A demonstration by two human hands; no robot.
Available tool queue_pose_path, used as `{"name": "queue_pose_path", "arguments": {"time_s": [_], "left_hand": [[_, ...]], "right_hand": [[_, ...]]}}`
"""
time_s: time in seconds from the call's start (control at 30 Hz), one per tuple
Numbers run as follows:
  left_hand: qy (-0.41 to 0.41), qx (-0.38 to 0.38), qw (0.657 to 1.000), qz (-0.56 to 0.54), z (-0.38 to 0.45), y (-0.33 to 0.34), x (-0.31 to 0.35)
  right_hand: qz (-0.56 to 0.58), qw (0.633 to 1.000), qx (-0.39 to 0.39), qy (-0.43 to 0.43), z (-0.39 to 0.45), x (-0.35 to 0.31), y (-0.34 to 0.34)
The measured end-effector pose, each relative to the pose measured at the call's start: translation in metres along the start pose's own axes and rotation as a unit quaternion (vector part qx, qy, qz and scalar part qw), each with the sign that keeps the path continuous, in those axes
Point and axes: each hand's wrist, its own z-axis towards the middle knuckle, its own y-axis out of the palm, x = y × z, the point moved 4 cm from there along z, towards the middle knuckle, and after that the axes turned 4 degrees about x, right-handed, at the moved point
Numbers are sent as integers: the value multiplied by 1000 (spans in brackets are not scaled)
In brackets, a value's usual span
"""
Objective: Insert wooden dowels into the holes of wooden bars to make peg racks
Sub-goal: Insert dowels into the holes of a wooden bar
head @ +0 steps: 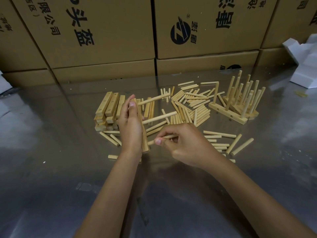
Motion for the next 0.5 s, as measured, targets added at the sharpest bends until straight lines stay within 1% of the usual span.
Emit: {"name": "queue_pose_path", "arguments": {"time_s": [0.1,0.17,0.2,0.27,0.3,0.37,0.43,0.5], "left_hand": [[-10,25,999,-19,3,-2,-4],[-25,48,998,-33,6,-7,-6],[-30,60,997,-37,7,-10,-7],[-34,72,996,-43,10,-14,-8],[-33,71,996,-50,12,-15,-9],[-24,65,996,-64,12,-15,-7],[-13,55,996,-67,9,-13,-4],[-8,37,996,-75,5,-8,-2]], "right_hand": [[-55,997,51,-1,4,5,-11],[-90,991,92,26,5,11,-19],[-81,990,108,51,5,16,-23],[-7,986,118,118,7,26,-28],[46,982,101,152,9,31,-29],[154,968,29,195,9,34,-27],[213,957,-28,194,8,32,-24],[236,955,-24,180,8,30,-25]]}}
